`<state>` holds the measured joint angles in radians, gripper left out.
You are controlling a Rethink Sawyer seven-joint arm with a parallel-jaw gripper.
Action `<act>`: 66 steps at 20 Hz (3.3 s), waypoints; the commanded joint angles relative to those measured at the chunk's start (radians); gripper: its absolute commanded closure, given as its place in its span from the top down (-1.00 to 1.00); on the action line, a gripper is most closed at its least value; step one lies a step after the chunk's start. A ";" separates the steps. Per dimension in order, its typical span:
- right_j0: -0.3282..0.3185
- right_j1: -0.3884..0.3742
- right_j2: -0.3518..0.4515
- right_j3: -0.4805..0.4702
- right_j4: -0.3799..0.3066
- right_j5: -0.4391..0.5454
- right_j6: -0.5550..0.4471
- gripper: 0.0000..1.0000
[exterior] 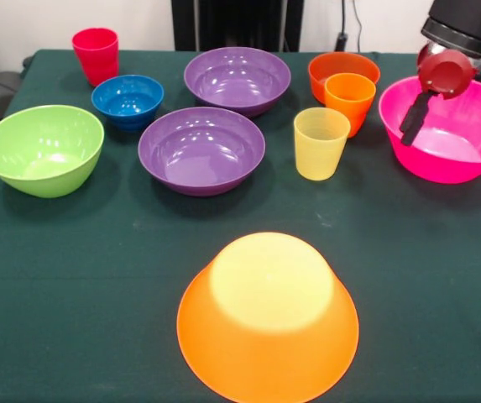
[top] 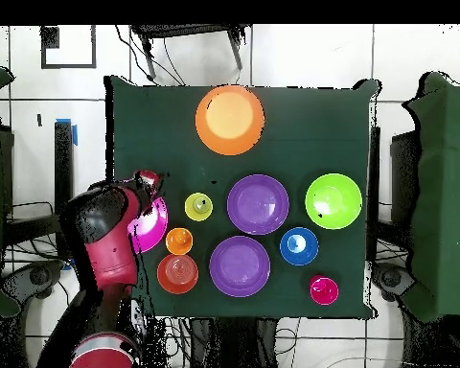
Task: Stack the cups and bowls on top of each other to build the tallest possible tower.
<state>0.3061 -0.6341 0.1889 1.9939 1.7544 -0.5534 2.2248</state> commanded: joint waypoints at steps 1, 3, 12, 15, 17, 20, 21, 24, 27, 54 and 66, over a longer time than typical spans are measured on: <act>-0.007 0.048 0.081 0.011 -0.079 0.010 -0.136 1.00; -0.015 0.056 0.076 0.005 -0.100 0.015 -0.134 1.00; -0.015 0.101 0.064 0.023 -0.212 0.092 -0.032 1.00; -0.008 0.097 0.069 0.023 -0.213 0.093 0.014 1.00; -0.006 0.106 0.064 0.012 -0.237 0.100 0.062 1.00; -0.013 0.122 0.056 -0.011 -0.274 0.107 0.114 1.00; -0.018 0.125 0.057 -0.015 -0.281 0.113 0.119 1.00; -0.031 0.134 0.059 -0.028 -0.305 0.128 0.147 1.00; -0.040 0.129 0.062 -0.030 -0.299 0.124 0.137 1.00; -0.265 0.033 0.429 0.089 0.069 0.090 -0.104 1.00; -0.356 0.008 0.627 0.127 0.265 -0.151 -0.382 -1.00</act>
<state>-0.0227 -0.6419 0.6658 2.0601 1.8939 -0.5788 2.2008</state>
